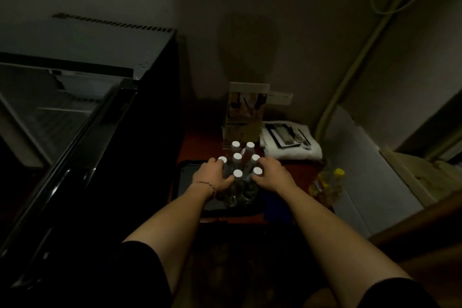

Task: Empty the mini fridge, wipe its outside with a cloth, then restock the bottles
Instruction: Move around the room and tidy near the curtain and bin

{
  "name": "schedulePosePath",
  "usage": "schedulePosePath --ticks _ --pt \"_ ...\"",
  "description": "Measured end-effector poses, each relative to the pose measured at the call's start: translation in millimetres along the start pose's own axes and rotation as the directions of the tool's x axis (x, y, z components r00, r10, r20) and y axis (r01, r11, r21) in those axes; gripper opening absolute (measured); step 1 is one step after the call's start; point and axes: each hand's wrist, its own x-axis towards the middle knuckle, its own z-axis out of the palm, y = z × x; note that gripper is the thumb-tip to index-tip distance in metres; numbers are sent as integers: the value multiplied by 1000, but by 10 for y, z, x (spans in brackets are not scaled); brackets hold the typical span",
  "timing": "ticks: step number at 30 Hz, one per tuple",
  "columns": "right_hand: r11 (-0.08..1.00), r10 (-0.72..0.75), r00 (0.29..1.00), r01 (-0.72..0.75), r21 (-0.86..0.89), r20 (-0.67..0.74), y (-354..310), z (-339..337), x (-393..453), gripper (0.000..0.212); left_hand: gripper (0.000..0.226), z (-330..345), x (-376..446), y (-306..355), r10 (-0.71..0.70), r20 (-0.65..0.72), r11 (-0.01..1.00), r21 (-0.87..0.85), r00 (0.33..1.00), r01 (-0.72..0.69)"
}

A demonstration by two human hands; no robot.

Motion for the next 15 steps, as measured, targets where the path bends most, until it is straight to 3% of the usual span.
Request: schedulePosePath --ticks 9,15 --pt "977 -194 978 200 -75 75 160 13 849 36 56 268 437 245 -31 8 999 -14 999 31" --pt "945 -295 942 312 -96 158 283 73 1299 45 52 447 582 383 -145 21 989 -38 989 145"
